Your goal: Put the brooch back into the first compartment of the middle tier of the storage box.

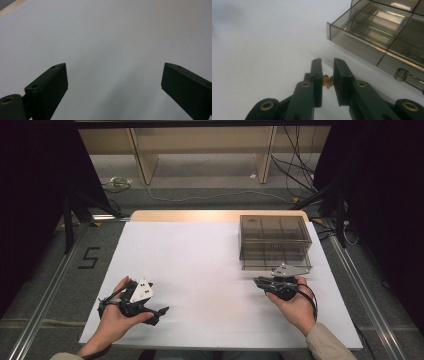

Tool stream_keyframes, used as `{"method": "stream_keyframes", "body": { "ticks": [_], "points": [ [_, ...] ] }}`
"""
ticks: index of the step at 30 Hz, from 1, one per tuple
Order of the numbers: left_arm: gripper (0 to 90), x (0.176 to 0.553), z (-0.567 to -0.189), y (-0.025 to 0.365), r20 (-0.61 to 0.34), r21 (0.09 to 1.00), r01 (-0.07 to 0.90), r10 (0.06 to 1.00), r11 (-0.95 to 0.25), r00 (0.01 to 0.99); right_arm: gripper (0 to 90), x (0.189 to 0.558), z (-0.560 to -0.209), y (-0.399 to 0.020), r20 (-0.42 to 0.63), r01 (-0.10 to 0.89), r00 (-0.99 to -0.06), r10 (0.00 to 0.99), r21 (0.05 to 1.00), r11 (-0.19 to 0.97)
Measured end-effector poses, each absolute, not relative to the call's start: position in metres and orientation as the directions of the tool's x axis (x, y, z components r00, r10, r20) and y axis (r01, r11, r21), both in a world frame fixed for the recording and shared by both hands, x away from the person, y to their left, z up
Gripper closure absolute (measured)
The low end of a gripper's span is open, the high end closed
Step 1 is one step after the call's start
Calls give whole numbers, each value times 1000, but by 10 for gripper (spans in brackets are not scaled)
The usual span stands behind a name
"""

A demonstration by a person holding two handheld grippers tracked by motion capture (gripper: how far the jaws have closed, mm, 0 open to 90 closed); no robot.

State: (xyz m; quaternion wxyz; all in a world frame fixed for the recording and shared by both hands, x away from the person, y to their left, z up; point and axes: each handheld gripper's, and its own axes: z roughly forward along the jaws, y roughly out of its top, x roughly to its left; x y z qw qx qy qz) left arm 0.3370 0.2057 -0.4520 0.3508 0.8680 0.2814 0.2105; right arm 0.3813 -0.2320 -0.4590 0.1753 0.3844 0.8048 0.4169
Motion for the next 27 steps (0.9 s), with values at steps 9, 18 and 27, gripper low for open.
{"method": "stream_keyframes", "body": {
  "ticks": [9, 18, 27],
  "points": [
    [70, 337, -452, 206, 163, 729, 344, 637, -592, 753, 792, 382, -458, -233, 35, 469, -641, 767, 809, 355],
    [69, 337, -452, 206, 163, 730, 343, 638, -592, 753, 792, 382, -457, -233, 36, 468, -639, 768, 811, 351],
    [70, 337, -452, 206, 164, 728, 343, 637, -593, 753, 793, 382, -456, -233, 36, 465, -637, 770, 814, 347]
  ]
}}
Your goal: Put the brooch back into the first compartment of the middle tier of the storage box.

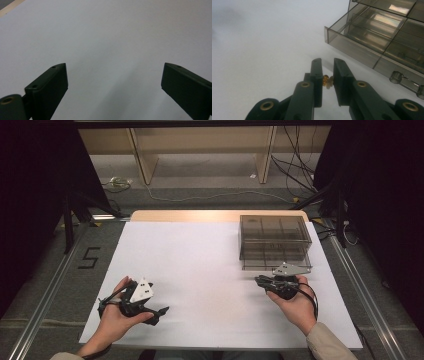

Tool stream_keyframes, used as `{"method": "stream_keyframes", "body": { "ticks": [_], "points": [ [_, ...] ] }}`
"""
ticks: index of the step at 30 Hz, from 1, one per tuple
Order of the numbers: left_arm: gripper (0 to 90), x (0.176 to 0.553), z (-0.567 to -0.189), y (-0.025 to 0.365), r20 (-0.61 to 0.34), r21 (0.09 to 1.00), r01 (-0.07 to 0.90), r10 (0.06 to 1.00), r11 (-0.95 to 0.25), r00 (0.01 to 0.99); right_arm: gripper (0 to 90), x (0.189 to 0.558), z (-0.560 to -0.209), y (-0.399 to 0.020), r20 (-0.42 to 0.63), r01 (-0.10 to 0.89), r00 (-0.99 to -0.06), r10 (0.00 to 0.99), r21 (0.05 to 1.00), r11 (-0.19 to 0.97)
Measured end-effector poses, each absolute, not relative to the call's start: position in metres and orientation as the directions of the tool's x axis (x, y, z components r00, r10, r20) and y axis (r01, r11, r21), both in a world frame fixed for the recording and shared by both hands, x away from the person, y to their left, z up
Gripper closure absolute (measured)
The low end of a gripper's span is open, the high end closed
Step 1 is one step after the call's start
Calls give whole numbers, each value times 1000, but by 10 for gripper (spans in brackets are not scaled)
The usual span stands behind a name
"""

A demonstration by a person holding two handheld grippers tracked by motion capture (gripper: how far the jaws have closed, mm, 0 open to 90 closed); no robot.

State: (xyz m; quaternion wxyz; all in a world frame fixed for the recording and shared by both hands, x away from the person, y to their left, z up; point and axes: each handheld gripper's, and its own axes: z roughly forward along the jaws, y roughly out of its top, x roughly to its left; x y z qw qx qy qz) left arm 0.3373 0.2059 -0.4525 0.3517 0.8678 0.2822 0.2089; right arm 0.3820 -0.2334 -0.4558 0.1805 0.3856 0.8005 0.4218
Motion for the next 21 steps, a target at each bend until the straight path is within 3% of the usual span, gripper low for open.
{"method": "stream_keyframes", "body": {
  "ticks": [21],
  "points": [
    [70, 337, -452, 206, 166, 729, 340, 635, -594, 754, 793, 382, -453, -234, 37, 462, -636, 771, 819, 341]
  ]
}}
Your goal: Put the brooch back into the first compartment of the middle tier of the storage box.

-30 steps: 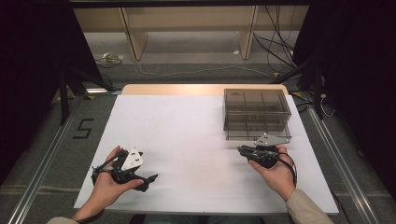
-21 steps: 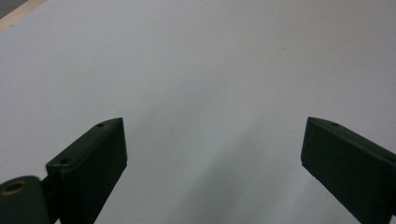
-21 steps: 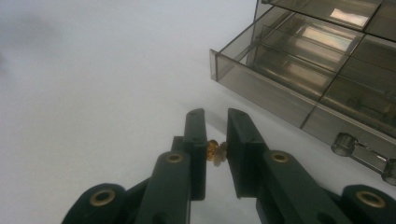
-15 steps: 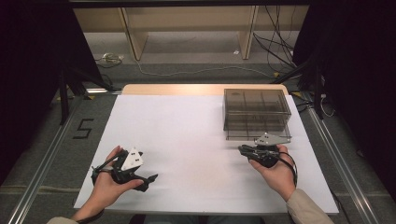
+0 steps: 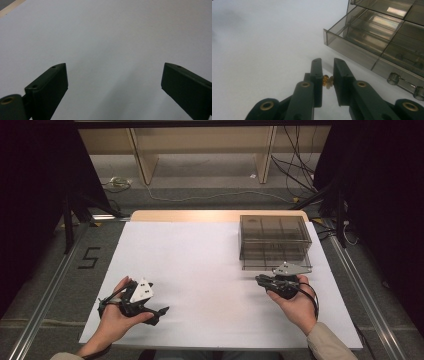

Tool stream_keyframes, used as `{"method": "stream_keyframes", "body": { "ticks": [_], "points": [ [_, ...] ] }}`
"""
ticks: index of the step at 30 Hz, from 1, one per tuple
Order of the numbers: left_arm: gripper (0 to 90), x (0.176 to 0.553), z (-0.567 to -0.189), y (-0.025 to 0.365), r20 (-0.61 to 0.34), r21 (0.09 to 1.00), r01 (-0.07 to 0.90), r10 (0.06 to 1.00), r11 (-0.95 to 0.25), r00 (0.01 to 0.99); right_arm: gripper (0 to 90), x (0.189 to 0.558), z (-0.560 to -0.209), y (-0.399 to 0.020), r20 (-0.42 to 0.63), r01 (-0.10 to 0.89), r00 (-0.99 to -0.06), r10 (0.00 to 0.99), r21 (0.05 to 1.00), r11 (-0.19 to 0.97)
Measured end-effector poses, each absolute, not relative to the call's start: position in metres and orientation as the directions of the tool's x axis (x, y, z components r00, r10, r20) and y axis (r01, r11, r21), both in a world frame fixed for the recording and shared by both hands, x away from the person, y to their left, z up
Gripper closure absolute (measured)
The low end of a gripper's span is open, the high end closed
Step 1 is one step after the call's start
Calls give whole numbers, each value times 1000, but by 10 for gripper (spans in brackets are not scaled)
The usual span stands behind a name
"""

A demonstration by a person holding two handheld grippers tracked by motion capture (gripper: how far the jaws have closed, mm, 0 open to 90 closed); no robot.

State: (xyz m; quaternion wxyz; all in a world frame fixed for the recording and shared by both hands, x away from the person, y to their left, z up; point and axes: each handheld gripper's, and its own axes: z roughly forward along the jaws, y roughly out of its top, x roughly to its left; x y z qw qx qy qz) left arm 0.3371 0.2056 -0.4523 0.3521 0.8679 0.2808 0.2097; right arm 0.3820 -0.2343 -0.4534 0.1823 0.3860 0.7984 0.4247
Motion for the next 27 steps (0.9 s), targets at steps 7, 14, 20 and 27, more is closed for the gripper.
{"method": "stream_keyframes", "body": {
  "ticks": [7, 14, 20, 27],
  "points": [
    [70, 337, -452, 206, 166, 729, 341, 636, -594, 754, 793, 382, -452, -235, 35, 460, -633, 773, 821, 339],
    [70, 337, -452, 205, 166, 729, 340, 635, -594, 754, 793, 383, -451, -236, 34, 456, -631, 775, 824, 335],
    [70, 337, -452, 205, 167, 729, 340, 636, -595, 754, 793, 383, -450, -236, 30, 453, -630, 776, 826, 335],
    [70, 337, -452, 205, 166, 729, 340, 636, -594, 754, 793, 383, -449, -237, 28, 452, -627, 778, 827, 335]
  ]
}}
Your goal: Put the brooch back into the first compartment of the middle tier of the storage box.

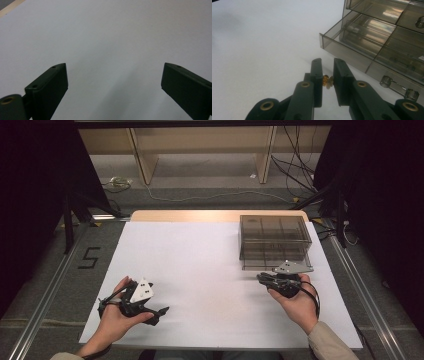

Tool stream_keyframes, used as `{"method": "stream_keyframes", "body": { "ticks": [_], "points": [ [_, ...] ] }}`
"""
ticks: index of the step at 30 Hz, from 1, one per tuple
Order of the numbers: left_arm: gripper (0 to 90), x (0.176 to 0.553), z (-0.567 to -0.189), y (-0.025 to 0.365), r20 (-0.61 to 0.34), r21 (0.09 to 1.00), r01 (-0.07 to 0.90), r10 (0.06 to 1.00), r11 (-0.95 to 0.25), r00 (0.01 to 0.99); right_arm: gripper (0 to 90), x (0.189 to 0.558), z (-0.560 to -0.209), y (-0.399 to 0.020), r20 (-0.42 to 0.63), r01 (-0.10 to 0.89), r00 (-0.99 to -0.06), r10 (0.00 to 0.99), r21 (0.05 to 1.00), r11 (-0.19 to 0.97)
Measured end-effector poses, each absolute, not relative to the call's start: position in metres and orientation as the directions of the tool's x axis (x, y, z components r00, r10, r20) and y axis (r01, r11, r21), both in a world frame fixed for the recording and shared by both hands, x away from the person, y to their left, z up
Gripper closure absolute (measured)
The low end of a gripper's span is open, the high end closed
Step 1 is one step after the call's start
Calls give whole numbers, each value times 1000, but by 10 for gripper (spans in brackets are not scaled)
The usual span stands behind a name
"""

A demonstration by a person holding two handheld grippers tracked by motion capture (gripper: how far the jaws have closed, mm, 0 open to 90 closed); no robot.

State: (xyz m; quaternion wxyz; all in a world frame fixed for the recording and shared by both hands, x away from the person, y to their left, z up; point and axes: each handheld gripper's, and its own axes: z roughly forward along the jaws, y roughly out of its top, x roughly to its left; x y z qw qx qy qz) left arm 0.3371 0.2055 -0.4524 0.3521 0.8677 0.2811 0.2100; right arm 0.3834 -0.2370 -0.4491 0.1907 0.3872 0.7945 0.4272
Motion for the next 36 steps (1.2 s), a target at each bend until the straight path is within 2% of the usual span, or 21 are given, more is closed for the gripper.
{"method": "stream_keyframes", "body": {
  "ticks": [36],
  "points": [
    [71, 337, -453, 205, 163, 725, 345, 635, -596, 755, 793, 387, -446, -238, 22, 443, -617, 786, 836, 325]
  ]
}}
